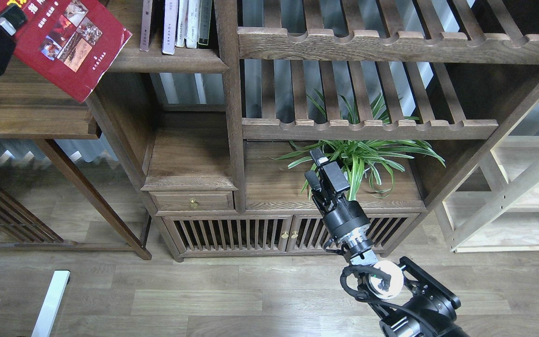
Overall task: Organize books on shelf
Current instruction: 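Push the red book onto the top shelf beside the white books with the left gripper, then open the left gripper and pull it back from the shelf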
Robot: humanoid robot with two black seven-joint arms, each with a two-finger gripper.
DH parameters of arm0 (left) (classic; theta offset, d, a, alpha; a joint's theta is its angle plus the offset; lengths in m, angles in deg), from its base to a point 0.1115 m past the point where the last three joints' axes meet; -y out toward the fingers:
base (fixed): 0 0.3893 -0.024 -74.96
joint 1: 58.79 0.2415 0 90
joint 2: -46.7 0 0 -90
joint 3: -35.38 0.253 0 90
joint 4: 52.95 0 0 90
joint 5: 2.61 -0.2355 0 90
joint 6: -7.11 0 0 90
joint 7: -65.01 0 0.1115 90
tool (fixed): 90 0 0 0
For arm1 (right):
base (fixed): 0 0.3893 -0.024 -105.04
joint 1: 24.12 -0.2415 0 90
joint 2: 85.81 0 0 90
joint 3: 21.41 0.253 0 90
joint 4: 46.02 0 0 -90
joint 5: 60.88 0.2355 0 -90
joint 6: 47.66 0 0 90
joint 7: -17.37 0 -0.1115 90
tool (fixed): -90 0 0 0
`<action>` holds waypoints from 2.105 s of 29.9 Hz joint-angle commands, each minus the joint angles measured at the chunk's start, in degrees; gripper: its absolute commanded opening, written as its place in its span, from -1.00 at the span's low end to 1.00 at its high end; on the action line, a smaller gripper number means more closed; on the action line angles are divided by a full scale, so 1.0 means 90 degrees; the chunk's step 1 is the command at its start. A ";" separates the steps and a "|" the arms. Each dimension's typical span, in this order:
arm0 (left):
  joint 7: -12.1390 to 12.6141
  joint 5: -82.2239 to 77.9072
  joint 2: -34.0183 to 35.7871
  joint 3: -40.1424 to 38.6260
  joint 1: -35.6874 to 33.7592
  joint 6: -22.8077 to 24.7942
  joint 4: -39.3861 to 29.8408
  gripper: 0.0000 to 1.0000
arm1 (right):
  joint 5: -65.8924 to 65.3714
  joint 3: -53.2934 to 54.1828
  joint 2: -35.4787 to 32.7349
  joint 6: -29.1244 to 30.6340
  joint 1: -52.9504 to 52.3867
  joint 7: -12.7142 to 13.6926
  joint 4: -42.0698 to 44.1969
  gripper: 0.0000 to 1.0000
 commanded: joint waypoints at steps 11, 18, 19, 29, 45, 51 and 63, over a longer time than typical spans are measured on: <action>0.0000 0.0914 0.0946 0.1779 -0.1480 -0.1253 0.0576 -0.95 | 0.0000 0.0020 0.0000 0.0000 0.0117 0.0000 -0.0146 0.98; 0.0000 0.1041 0.0976 0.2776 -0.2584 -0.1664 0.1083 -0.95 | 0.0000 0.0078 0.0000 0.0000 0.0224 0.0000 -0.0215 0.98; 0.0000 0.1070 0.0976 0.2855 -0.2701 -0.1713 0.1133 -0.95 | 0.0000 0.0078 0.0000 0.0000 0.0234 0.0000 -0.0224 0.98; 0.0000 0.1364 0.1220 0.3588 -0.3327 -0.1997 0.1523 -0.94 | 0.0000 0.0078 0.0000 0.0000 0.0332 0.0000 -0.0234 0.98; 0.0000 0.1276 0.0674 0.4604 -0.4909 -0.1909 0.2988 -0.95 | 0.0010 0.0108 0.0000 0.0000 0.0478 -0.0010 -0.0371 0.98; 0.0000 0.1111 0.0352 0.4721 -0.5124 -0.1899 0.3418 -0.96 | 0.0010 0.0108 0.0000 0.0000 0.0586 -0.0010 -0.0371 0.98; 0.0000 0.0670 -0.0284 0.4848 -0.5632 -0.1763 0.4375 -0.97 | 0.0019 0.0166 0.0000 0.0000 0.0761 -0.0010 -0.0371 0.98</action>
